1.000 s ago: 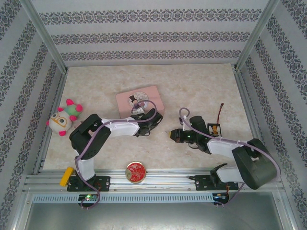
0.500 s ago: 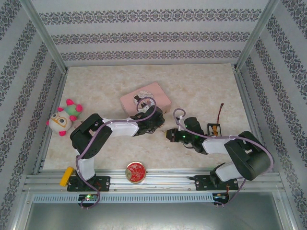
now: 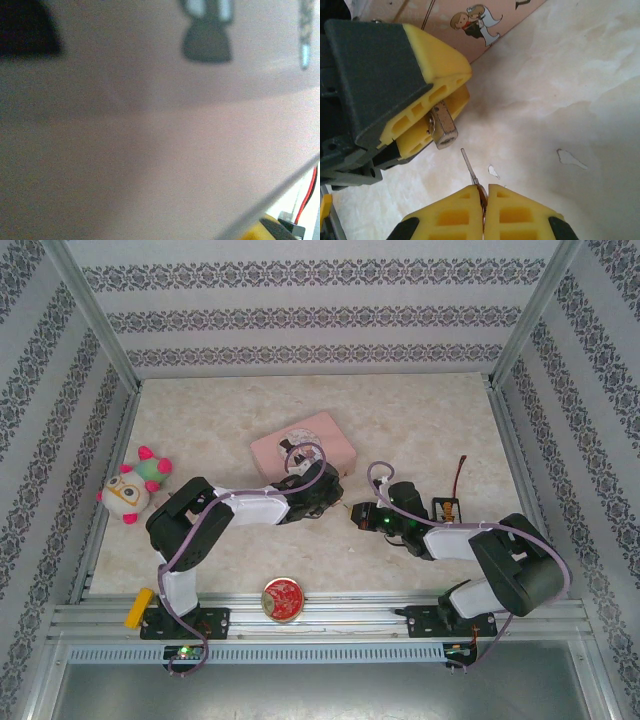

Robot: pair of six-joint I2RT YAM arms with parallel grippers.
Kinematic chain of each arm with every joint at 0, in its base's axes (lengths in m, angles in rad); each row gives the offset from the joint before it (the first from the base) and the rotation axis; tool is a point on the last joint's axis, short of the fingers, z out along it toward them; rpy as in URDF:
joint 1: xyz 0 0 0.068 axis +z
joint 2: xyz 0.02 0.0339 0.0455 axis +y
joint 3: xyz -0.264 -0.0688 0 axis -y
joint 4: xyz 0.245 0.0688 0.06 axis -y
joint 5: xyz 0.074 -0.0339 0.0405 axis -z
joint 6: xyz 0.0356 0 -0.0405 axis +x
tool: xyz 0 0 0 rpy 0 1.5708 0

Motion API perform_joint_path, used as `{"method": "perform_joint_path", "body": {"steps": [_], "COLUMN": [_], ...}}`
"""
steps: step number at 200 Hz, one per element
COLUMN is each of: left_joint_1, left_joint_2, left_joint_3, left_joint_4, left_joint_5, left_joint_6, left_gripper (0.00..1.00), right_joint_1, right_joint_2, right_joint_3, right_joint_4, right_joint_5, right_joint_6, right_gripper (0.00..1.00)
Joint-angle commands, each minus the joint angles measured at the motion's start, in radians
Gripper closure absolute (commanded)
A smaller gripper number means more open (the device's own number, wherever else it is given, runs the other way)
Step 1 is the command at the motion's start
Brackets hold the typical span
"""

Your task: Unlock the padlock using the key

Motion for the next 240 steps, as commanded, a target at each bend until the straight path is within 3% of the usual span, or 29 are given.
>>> {"method": "perform_joint_path", "body": {"steps": [1,130,240], "left_joint_1": [0.009,0.008,0.006], "left_joint_2": [0.038,0.045,0.048], "left_joint_3": [-0.017,-0.038,-0.038], "left_joint_4": [0.088,0.152,0.16], "left_joint_5": [0.122,0.113,0.108], "left_joint_6": [-0.072,-0.13,-0.14], "left_gripper": [0.89,0.9,0.9], "right_joint_1": [0.003,0.086,0.123], "right_joint_2": [0.009,-0.031,-0.023], "right_joint_3": [0.038,-0.021,-0.011], "right_joint_4": [0.029,0.04,0.062], "right_joint_5": [0.025,0.213,0.229], "right_joint_6": [0.013,0.076,0.101], "right_gripper": [1.0,1.0,1.0]}}
